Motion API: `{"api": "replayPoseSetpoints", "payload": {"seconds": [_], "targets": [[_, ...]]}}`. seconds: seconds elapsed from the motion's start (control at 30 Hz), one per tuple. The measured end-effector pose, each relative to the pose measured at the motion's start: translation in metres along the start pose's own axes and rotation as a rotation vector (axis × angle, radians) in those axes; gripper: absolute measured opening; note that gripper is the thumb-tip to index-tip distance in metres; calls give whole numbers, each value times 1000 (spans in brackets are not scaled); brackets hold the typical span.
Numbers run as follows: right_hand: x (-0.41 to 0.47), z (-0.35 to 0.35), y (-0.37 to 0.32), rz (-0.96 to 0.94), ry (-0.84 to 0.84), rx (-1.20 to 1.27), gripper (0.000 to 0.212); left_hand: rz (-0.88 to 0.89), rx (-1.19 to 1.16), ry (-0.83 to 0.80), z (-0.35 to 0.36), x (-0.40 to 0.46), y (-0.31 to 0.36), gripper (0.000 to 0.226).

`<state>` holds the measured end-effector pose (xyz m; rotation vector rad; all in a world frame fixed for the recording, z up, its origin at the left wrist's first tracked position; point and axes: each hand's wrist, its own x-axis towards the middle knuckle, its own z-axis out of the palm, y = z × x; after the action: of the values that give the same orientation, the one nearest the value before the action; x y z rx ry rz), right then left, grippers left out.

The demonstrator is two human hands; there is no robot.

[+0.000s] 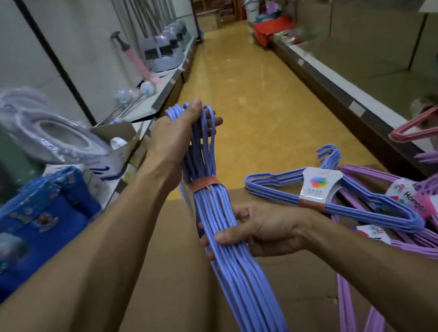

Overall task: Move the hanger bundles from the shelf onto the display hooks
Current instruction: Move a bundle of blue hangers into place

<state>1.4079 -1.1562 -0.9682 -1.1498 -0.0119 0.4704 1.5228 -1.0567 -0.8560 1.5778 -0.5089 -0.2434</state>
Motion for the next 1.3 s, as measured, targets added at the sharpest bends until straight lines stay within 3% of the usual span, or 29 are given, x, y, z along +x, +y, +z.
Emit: {"api": "replayPoseSetpoints", "payload": {"seconds": [0.2,0.33,0.5,0.57,0.7,0.87,1.1,1.3], "targets": [[37,20,20,-3,134,-29,23,-140,126,3,-54,1,-14,56],[67,35,35,-12,241,-19,29,-221,343,-36,-85,11,-21,55],[105,45,53,-1,412,-160,28,-149,835,-33,-131,16,-44,72],[123,49,64,-2,487,-222,27,-64,943,25,-150,18,-51,66],[159,60,84,10,558,-305,22,83,952,-55,-174,20,-61,49],[204,80,109,37,529,-312,20,10,1014,-86,-200,21,-90,49],[259,106,148,48,556,-348,21,-124,1074,-11,-241,20,-118,36],[283,111,152,49,543,-445,38,-167,1050,46,-260,22,-133,33]]}}
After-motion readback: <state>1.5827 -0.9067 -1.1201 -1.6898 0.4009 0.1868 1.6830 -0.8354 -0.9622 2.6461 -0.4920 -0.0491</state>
